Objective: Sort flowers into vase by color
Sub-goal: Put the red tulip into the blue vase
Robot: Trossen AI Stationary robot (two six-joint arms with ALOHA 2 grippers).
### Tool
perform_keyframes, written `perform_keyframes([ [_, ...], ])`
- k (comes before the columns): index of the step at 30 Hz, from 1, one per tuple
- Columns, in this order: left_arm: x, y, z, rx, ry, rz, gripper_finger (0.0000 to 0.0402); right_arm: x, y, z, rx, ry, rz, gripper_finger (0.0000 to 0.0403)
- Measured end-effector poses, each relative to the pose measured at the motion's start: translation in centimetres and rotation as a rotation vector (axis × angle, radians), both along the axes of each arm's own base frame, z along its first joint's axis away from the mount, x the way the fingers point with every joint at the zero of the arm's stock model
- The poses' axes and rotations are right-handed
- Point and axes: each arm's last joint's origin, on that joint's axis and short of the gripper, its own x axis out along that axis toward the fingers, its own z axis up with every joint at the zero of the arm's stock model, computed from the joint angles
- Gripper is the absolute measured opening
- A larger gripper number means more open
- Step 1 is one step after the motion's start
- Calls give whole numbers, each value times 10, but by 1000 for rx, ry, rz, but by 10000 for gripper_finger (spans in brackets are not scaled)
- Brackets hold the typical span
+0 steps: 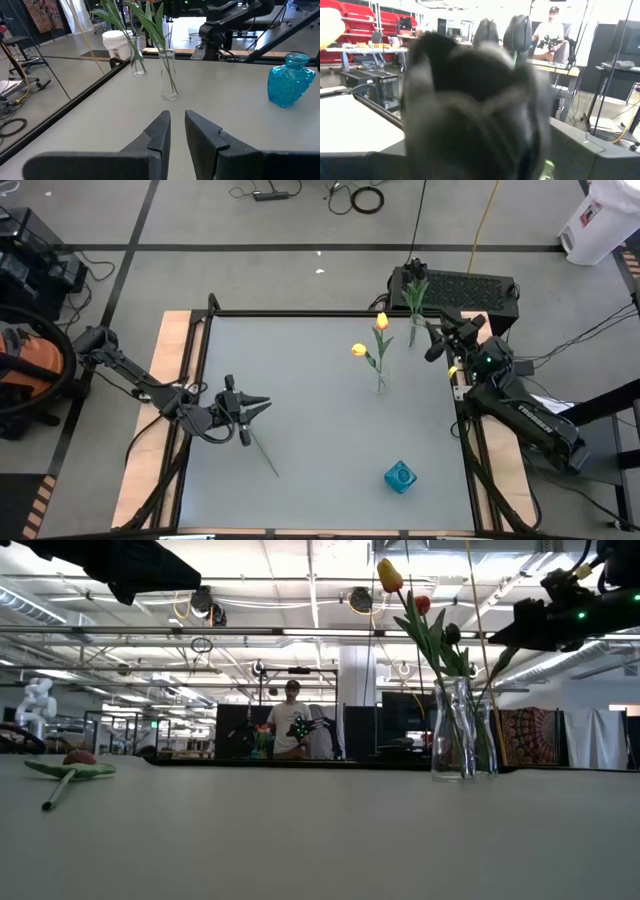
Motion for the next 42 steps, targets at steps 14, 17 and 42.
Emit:
perform_keyframes([
  [14,0,0,0,-19,-6,3,66,-11,11,-10,106,-15,1,269],
  [17,0,0,0,-19,-6,4,66,-13,13,-13,139,-18,1,268],
  [42,0,0,0,-19,-6,4,66,-13,23,-16,403,-300,235,267],
])
